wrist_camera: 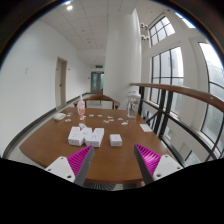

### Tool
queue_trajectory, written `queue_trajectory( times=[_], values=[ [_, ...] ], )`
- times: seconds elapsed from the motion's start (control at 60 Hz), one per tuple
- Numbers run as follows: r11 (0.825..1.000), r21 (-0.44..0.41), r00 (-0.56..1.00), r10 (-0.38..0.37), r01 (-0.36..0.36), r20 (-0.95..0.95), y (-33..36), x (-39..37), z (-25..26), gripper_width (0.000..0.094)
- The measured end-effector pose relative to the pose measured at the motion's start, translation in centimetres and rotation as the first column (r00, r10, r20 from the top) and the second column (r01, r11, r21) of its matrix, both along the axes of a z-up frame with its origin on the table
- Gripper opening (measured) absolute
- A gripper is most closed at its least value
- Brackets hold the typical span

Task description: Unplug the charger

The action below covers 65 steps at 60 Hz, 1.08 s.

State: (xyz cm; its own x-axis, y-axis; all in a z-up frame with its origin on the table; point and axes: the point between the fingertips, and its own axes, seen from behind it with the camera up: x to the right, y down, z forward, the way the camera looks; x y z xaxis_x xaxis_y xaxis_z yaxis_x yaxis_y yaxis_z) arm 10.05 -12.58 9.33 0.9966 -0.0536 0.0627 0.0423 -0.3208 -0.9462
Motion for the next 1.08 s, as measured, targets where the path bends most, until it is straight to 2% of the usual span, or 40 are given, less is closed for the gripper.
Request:
queue_trajectory(
  times=[0.133,0.283,0.433,0.583,0.9,1.083],
  values=[
    [0.999,0.024,0.999,-0.033,0.033,-0.008,-0.5,1.6,0.6,0.0834],
    [0.999,0.007,0.993,0.043,-0.042,-0.108,-0.1,-0.3,-0.8,0.0831],
    [0.999,0.008,0.994,-0.040,0.041,-0.104,0.9,3.1,-1.8,0.0828],
    [1.000,0.001,0.987,-0.025,0.025,-0.161,2.2,3.2,-2.6,0.0833],
    [0.996,-0.036,0.978,-0.088,0.083,-0.187,4.3,6.4,-4.8,0.0829],
    [0.997,-0.049,0.977,-0.062,0.053,-0.206,4.6,5.5,-5.2,0.0830]
  ],
)
